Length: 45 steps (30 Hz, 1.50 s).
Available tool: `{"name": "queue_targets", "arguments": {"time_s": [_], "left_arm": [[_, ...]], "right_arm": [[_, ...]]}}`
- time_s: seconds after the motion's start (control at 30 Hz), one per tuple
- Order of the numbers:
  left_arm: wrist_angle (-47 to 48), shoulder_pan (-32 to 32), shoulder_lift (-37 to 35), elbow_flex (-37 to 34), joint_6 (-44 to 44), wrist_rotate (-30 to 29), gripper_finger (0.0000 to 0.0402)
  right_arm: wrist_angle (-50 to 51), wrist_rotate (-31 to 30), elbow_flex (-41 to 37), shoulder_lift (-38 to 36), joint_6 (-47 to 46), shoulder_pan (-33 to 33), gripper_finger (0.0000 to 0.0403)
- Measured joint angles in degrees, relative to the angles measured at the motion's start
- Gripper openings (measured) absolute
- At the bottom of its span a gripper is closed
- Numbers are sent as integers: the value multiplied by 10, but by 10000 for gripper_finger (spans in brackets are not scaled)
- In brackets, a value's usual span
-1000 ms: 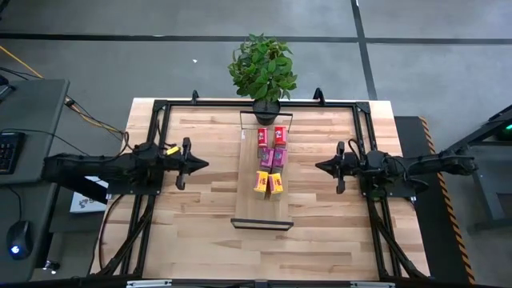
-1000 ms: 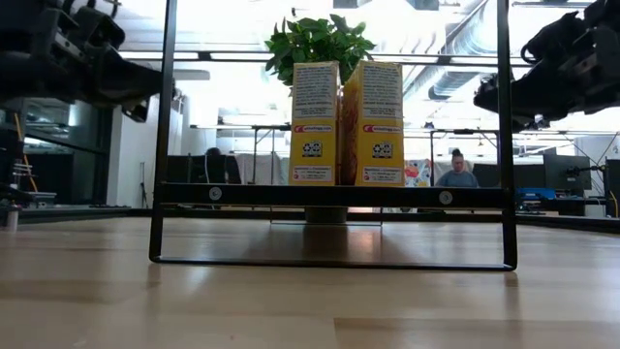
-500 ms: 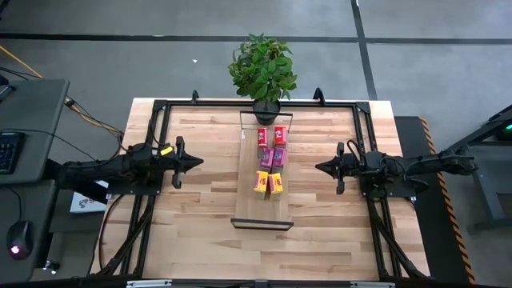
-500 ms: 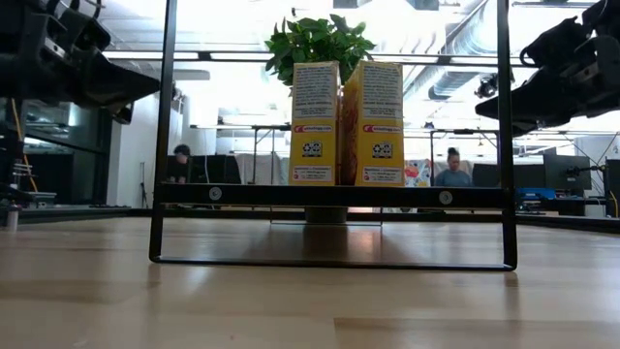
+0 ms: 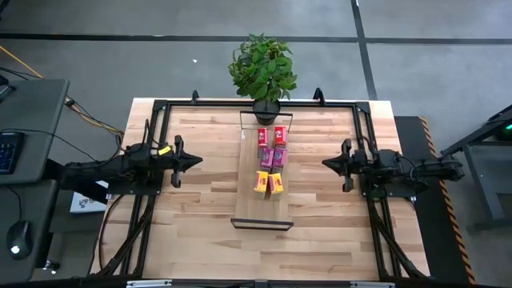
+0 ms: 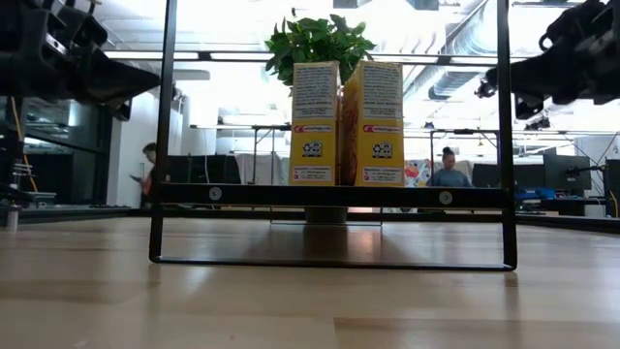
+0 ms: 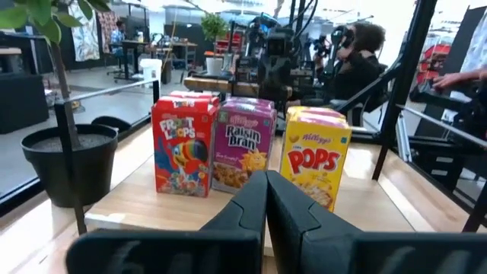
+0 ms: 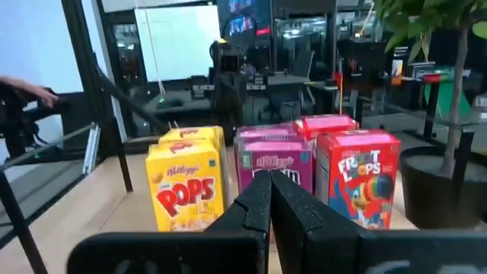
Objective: Stack cereal on shelf
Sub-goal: Return to Home Position
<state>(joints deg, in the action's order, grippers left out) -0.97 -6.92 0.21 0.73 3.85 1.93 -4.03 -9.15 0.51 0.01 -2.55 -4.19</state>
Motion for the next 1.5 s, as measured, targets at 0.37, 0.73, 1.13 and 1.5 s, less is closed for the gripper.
{"name": "queue_targets", "arguments": {"time_s": [0.37,0.73,1.13,1.5], "left_arm": [[2,2,0,0,0,-16,0],[3,2,2,0,0,-16,0],[3,2,3,0,0,-16,0],[3,2,3,0,0,-16,0]], "right_arm": [[4,1,0,0,0,0,0],[16,1,0,0,0,0,0],[16,2,0,4,0,0,0],[16,2,0,4,0,0,0]]}}
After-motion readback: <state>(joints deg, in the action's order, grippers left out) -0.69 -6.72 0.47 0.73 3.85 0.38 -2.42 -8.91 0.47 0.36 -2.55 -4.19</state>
